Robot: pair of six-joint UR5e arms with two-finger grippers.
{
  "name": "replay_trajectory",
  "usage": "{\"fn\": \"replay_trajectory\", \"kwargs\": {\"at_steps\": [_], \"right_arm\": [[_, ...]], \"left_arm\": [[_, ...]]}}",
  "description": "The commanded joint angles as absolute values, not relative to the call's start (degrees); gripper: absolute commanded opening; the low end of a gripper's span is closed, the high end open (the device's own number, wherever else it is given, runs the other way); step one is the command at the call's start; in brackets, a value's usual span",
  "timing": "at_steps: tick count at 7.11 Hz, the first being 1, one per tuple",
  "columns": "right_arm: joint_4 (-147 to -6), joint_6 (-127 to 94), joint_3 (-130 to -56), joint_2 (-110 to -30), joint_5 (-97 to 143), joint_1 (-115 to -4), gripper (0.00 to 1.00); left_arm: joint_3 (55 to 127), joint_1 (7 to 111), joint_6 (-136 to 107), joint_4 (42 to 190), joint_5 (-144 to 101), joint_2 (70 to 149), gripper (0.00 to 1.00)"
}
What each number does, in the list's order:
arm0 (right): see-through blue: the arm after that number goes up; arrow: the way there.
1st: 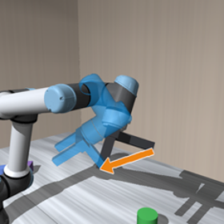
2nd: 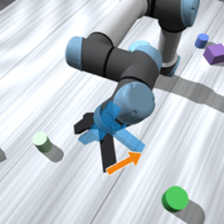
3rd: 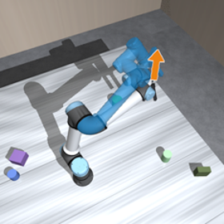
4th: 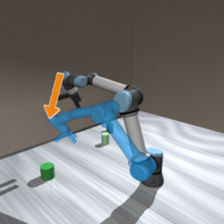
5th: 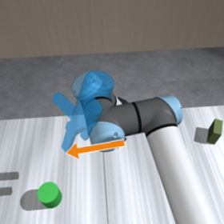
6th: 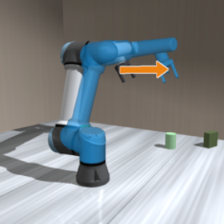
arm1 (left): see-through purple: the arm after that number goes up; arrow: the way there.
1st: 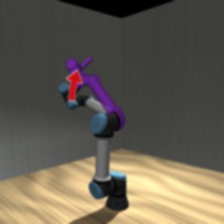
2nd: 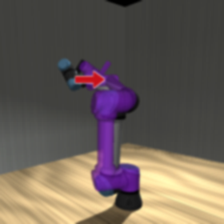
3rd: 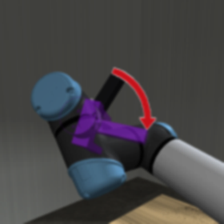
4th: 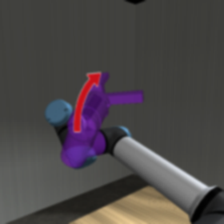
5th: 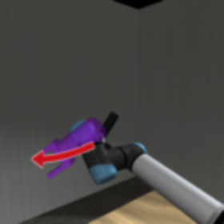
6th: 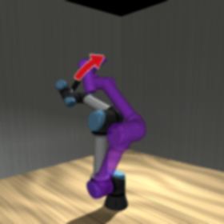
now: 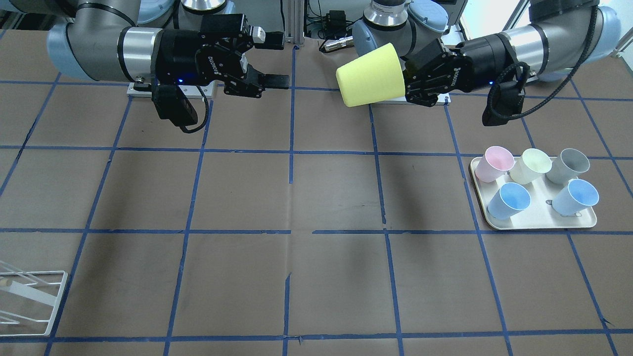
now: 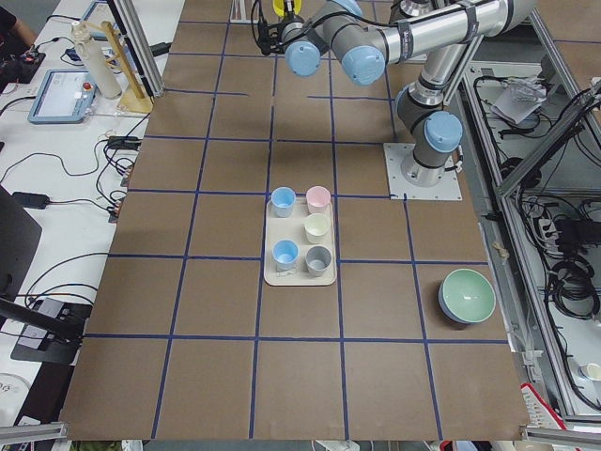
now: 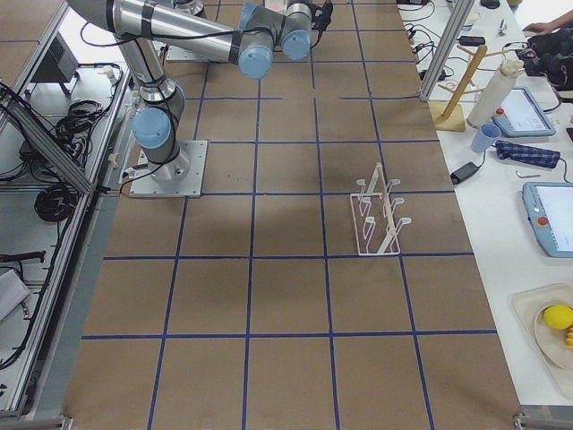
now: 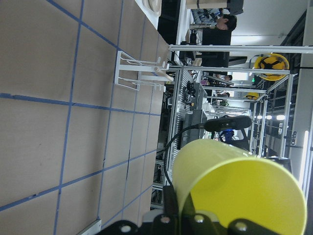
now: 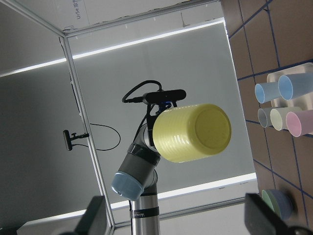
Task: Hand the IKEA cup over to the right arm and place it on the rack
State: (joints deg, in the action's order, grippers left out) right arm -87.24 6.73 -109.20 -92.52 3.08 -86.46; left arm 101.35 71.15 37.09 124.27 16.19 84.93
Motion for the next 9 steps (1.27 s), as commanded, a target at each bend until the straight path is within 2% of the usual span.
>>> {"fn": "replay_trajectory", "kwargs": {"at_steps": [1, 9], "right_arm": [[-87.4, 6.0, -108.9, -92.3, 3.8, -86.5, 1.00], [-87.5, 5.7, -108.7, -89.9, 3.6, -87.4, 1.00]], "left_arm": [[101.9, 75.1, 36.7, 124.5, 13.6, 84.9, 0.00], [103.0, 76.0, 36.5, 124.3, 13.4, 84.4, 0.00]]}}
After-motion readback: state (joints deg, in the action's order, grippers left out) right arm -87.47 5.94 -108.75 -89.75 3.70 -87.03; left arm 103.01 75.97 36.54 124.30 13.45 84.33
